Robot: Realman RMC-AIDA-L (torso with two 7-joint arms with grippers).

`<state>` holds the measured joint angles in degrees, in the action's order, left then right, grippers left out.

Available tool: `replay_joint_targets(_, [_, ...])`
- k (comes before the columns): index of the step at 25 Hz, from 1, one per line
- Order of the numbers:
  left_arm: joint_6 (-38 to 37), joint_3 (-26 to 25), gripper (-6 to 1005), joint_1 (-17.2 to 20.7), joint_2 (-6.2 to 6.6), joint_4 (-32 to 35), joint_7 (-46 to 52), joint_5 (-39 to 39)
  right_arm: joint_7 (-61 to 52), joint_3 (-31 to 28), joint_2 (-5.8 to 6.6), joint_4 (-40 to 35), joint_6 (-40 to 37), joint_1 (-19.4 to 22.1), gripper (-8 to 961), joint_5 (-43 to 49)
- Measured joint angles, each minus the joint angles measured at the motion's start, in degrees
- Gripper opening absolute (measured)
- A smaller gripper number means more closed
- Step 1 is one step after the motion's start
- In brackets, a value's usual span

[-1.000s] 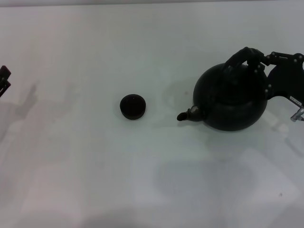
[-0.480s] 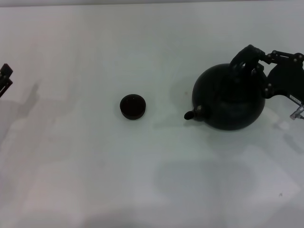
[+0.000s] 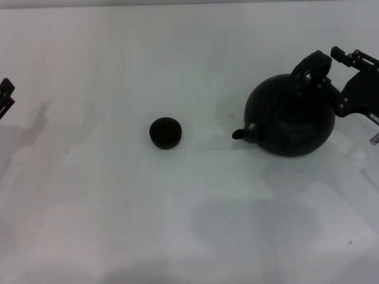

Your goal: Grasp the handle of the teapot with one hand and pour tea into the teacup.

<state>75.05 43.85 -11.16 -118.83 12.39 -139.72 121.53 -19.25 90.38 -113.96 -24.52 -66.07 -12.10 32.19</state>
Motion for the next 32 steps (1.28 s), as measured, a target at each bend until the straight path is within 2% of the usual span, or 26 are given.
replay_joint_targets(1, [0.00,0.00,876,0.00,0.00,0.00,0.01,0.01,-0.59,0.10,0.08,0.00,-0.57,0.02,352,0.21])
replay_joint_targets(6, [0.01,0.01,876,-0.21,0.00,0.09,0.03,0.02,-6.13,0.37,0.79,0.07,-3.82,0.44,585,2.56])
replay_joint_targets(11, [0.01,0.01,876,-0.83,0.07,0.16,0.02,0.02,-8.81,-0.08,1.38,0.09,-5.97,1.85,750,3.91])
replay_joint_targets(14, [0.07,0.01,877,-0.86,0.09,0.22,-0.02,0.02,-8.61,-2.82,1.46,0.16,-6.01,3.40,822,3.82])
replay_joint_targets(17, [0.25,-0.01,877,-0.86,0.09,0.42,-0.05,0.03,-7.24,-9.19,0.83,0.55,-6.09,5.82,880,3.88])
replay_joint_targets(21, [0.55,-0.07,877,-0.89,0.09,0.61,-1.28,2.70,-6.16,-20.64,-0.48,1.02,-6.66,8.63,878,3.54])
replay_joint_targets(24, [0.77,-0.08,877,-0.89,0.05,0.62,-2.43,6.62,-6.17,-28.39,-1.17,3.94,-9.69,8.81,877,3.45])
replay_joint_targets(32, [0.88,-0.08,876,-2.03,0.19,0.84,-3.05,11.48,-6.04,-36.11,-1.32,10.49,-17.24,8.01,877,3.39])
